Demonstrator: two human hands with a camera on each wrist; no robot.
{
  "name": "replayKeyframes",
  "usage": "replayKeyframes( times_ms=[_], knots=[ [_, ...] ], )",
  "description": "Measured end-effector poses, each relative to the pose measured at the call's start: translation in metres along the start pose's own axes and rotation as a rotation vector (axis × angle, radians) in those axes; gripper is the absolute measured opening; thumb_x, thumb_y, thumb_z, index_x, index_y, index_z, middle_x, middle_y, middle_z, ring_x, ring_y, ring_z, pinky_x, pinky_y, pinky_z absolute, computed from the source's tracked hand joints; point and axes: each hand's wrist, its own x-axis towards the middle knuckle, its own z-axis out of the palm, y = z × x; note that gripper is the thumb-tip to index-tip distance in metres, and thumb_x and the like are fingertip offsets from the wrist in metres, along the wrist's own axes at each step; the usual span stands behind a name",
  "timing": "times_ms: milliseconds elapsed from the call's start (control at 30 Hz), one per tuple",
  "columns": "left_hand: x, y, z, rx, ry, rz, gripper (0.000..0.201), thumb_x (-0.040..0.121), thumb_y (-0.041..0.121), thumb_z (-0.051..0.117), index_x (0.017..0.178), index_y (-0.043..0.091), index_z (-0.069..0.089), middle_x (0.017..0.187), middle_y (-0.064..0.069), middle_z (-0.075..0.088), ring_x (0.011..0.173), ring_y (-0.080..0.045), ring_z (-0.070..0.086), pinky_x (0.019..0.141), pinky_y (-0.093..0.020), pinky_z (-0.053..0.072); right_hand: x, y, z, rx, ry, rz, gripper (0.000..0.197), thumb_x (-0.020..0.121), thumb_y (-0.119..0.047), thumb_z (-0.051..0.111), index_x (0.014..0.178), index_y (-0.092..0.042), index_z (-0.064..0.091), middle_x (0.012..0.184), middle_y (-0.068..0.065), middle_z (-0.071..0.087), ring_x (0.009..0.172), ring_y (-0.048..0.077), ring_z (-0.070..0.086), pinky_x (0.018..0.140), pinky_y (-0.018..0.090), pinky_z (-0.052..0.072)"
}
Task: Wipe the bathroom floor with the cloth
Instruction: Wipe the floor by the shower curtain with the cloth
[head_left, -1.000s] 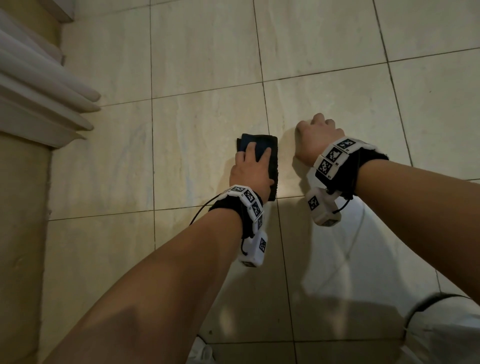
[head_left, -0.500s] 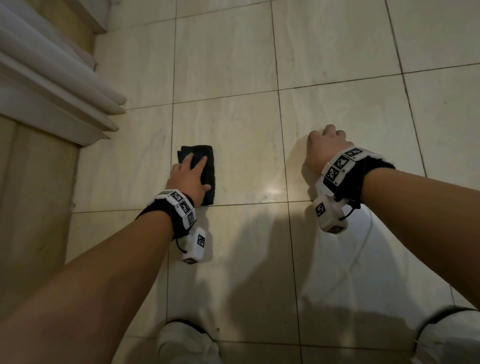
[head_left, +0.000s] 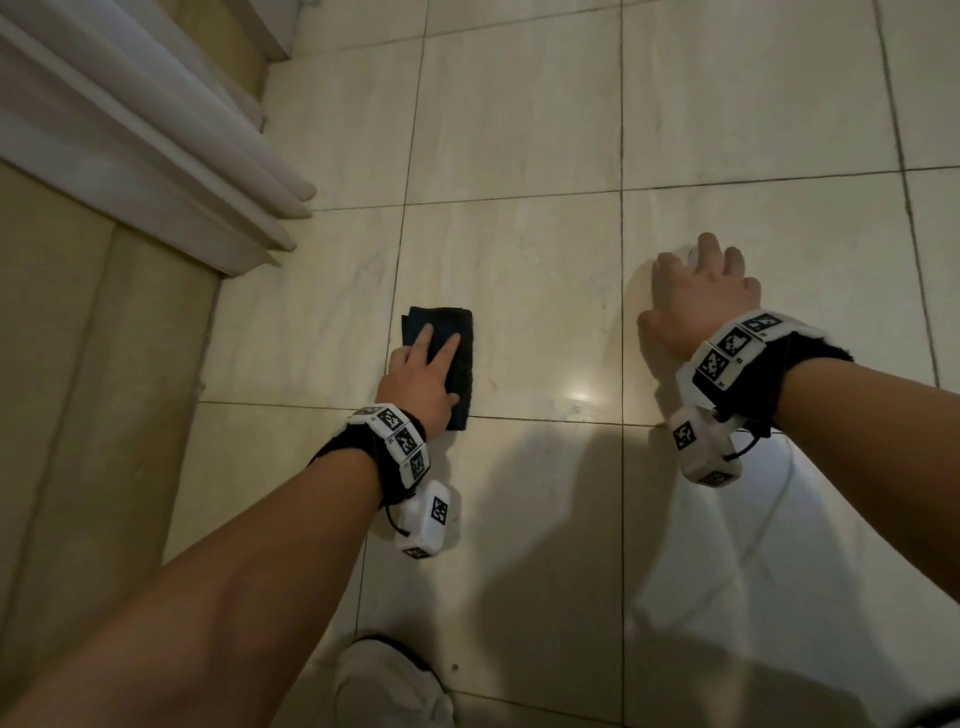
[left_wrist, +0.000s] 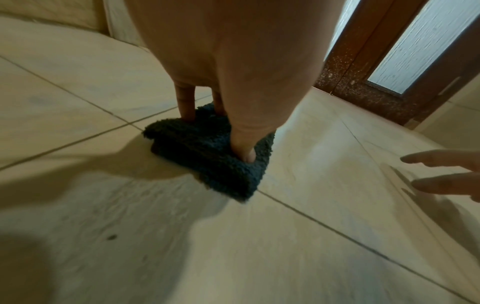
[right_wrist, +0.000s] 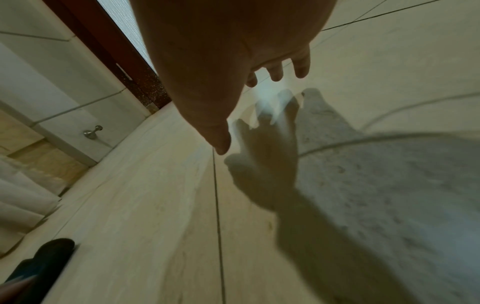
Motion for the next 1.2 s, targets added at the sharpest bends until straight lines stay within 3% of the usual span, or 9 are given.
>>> replayKeyframes(
  times_ms=[333, 767, 1000, 1200],
  knots=[
    [0.036, -0.014, -0.013, 0.013, -0.001, 0.010, 0.082, 0.094, 0.031, 0.061, 0.155, 0.040, 0.007, 0.164, 0.006, -0.006, 0.143, -0.026, 0.015, 0.109, -0.043, 0.038, 0.040, -0.009, -0.011, 0.063, -0.011, 0.039, 0.079, 0.086, -0.053, 0.062, 0.150, -0.030, 0.022, 0.162, 0.011, 0.005, 0.147, 0.042, 0.007, 0.114, 0.062, 0.021],
    [0.136, 0.000, -0.074, 0.002, 0.025, 0.006, 0.077, 0.096, 0.036, 0.058, 0.154, 0.042, 0.008, 0.165, 0.006, -0.003, 0.143, -0.030, 0.012, 0.112, -0.045, 0.033, 0.049, -0.008, 0.001, 0.116, -0.084, 0.058, 0.078, 0.093, -0.051, 0.056, 0.154, -0.034, 0.011, 0.164, 0.010, -0.012, 0.149, 0.039, -0.012, 0.118, 0.062, 0.002],
    [0.161, 0.029, -0.088, 0.019, 0.048, 0.024, 0.077, 0.096, 0.037, 0.059, 0.155, 0.041, 0.010, 0.165, 0.003, 0.000, 0.143, -0.034, 0.012, 0.113, -0.047, 0.032, 0.050, -0.006, 0.003, 0.129, -0.118, 0.052, 0.084, 0.093, -0.055, 0.053, 0.156, -0.035, 0.001, 0.163, 0.009, -0.019, 0.148, 0.038, -0.018, 0.118, 0.062, -0.002],
    [0.171, 0.094, -0.091, 0.065, 0.055, 0.143, 0.078, 0.094, 0.041, 0.060, 0.154, 0.042, 0.010, 0.164, 0.001, 0.000, 0.144, -0.036, 0.011, 0.112, -0.051, 0.033, 0.051, -0.005, 0.004, 0.148, -0.117, 0.039, 0.083, 0.093, -0.055, 0.054, 0.155, -0.036, 0.003, 0.163, 0.007, -0.020, 0.148, 0.038, -0.019, 0.118, 0.062, -0.003]
  ],
)
